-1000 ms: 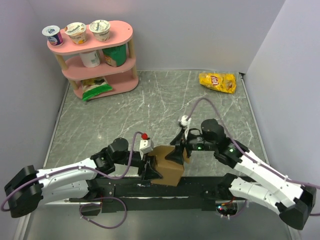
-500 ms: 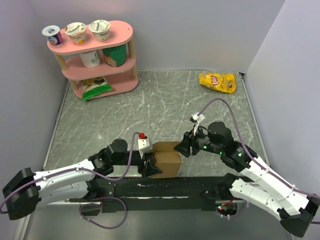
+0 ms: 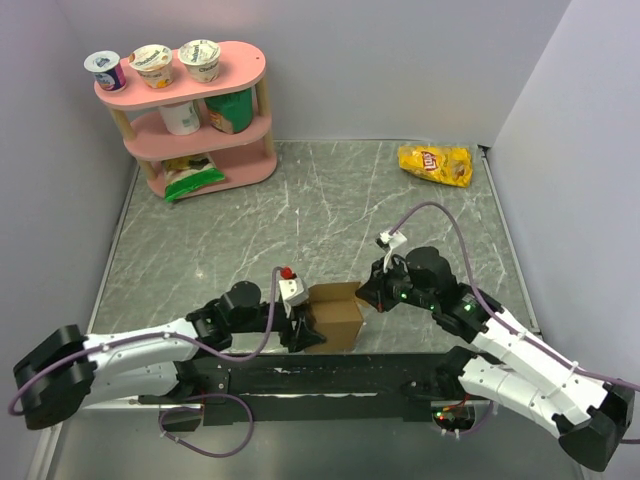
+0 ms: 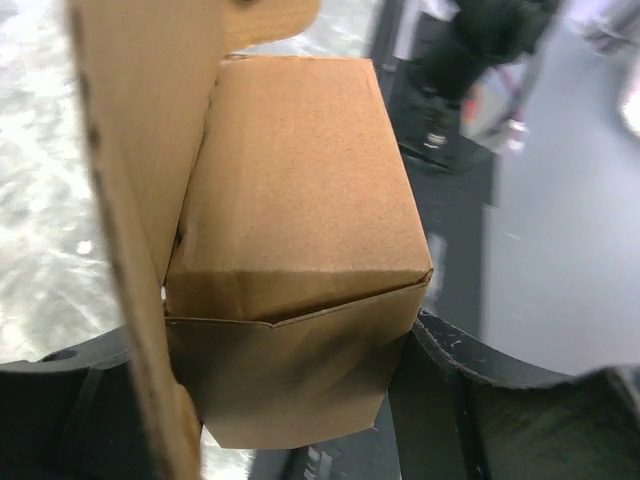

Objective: Fold the paper box

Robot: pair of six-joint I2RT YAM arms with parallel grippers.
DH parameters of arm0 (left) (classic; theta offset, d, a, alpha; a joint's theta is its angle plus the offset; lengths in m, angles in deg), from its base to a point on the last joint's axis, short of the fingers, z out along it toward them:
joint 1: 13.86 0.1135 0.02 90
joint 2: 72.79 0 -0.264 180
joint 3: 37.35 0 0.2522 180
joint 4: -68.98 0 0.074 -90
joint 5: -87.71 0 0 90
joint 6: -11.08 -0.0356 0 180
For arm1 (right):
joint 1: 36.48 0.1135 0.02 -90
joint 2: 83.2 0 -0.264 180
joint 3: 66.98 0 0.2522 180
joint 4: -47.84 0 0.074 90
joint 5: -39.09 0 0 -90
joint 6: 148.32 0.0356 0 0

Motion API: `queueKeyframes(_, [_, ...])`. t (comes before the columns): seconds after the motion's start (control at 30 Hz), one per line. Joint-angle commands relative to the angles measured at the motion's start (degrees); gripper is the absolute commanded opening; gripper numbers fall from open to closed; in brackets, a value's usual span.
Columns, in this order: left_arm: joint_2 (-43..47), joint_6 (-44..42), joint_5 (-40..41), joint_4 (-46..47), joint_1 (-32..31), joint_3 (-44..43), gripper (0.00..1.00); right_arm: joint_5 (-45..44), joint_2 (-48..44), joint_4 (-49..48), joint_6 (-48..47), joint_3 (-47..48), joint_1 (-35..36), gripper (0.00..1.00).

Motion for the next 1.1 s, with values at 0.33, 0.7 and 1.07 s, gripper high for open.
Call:
queueKeyframes(0.33, [-25.2,-5.3,16.9,25.6,0.1,-0.7,0.64,-12.9,-0.6,-15.7,-1.6,-8.8,0.0,0.00])
queueKeyframes(0.7, [-20.4,5.8,29.6,17.8,1.5,2.0,0.96,-16.1,-0.9,-17.6,-2.7,-10.6,0.0,0.00])
queueKeyframes(1.07, [-3.0,17.5,26.3,6.7,1.6,9.8,0.96,-17.9,1.1,-17.8,-4.0,-9.8,0.5,0.00])
